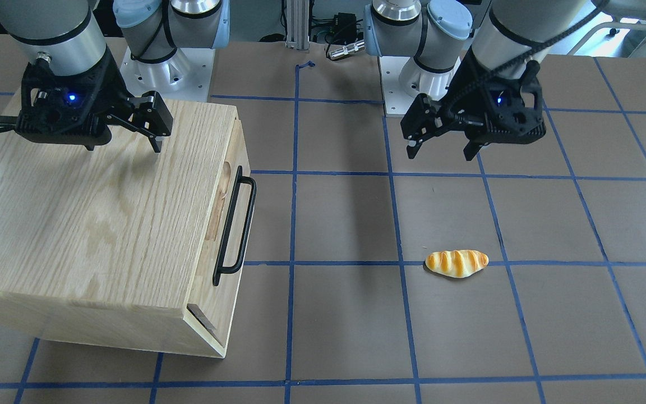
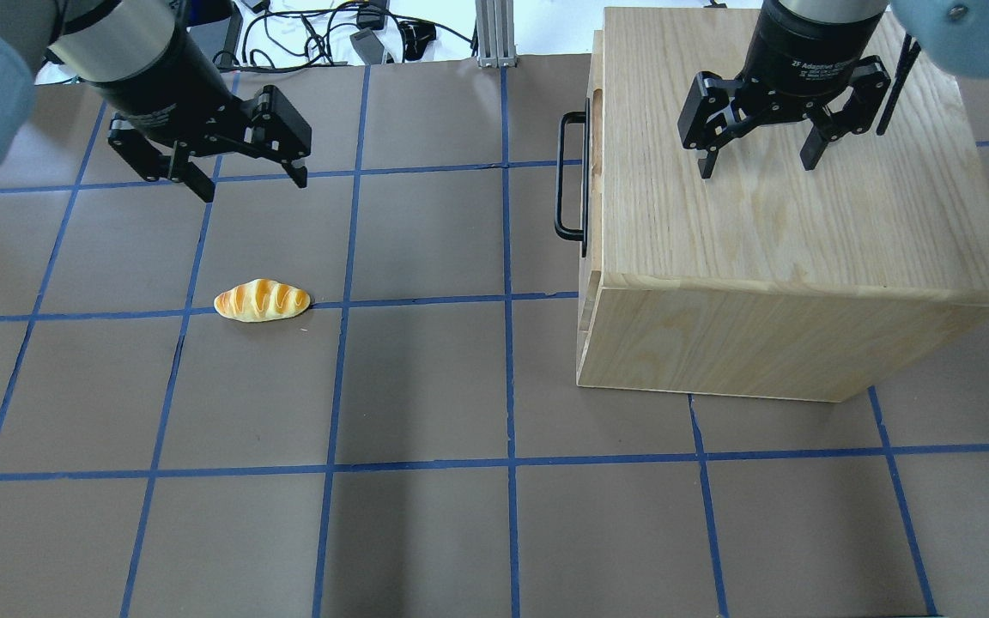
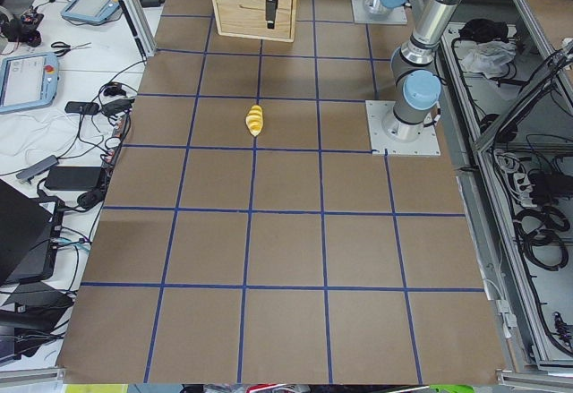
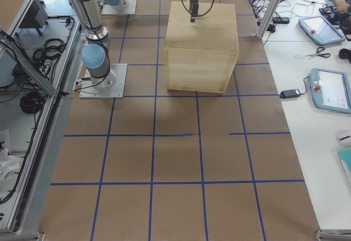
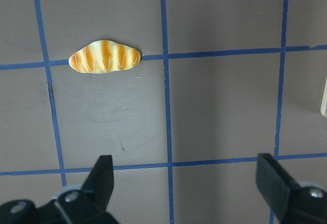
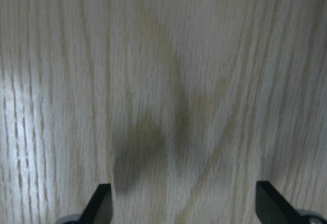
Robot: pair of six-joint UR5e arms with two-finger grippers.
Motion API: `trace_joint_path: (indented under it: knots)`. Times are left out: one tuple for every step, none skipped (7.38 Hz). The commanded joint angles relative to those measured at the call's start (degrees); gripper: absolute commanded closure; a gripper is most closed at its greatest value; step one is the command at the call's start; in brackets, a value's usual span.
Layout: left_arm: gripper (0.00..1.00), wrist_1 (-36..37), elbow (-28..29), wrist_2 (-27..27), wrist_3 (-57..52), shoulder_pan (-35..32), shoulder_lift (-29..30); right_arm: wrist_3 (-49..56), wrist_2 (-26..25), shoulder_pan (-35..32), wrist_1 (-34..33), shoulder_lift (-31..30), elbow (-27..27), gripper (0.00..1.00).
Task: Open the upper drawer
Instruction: 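Move the left gripper toward the black drawer handle on the wooden cabinet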
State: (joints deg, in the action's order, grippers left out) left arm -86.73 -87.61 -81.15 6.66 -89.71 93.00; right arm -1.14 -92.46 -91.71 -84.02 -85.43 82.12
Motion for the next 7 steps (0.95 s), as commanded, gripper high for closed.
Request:
trace_joint_path:
  knots:
    - [0.0, 10.49, -0.98, 9.31, 12.79, -2.9, 6.29, 0.0, 0.0, 0.04, 0.0, 0.0, -0.03, 0.0]
    - [0.0, 13.92, -0.89, 13.95, 16.51, -6.4, 8.57, 0.0, 0.0, -0.04, 0.0, 0.0, -0.03, 0.0]
    - [0.0, 16.48, -0.72, 18.0, 19.68, -9.66, 10.77, 0.0, 0.0, -0.04, 0.0, 0.0, -0.03, 0.0]
    - [0.0, 19.38, -0.54, 18.21, 22.49, -11.78, 12.54, 0.0, 0.0, -0.04, 0.0, 0.0, 0.06, 0.0]
    - [0.0, 21.84, -0.45, 19.44, 23.65, -12.41, 13.77, 0.0, 0.0, -0.04, 0.0, 0.0, -0.03, 0.0]
    - [0.0, 22.04, -0.8, 21.01, 22.97, -12.68, 14.31, 0.0, 0.0, -0.04, 0.0, 0.0, 0.06, 0.0]
    - [0.0, 22.13, -0.98, 21.03, 23.13, -12.76, 14.66, 0.0, 0.0, 0.04, 0.0, 0.0, -0.03, 0.0]
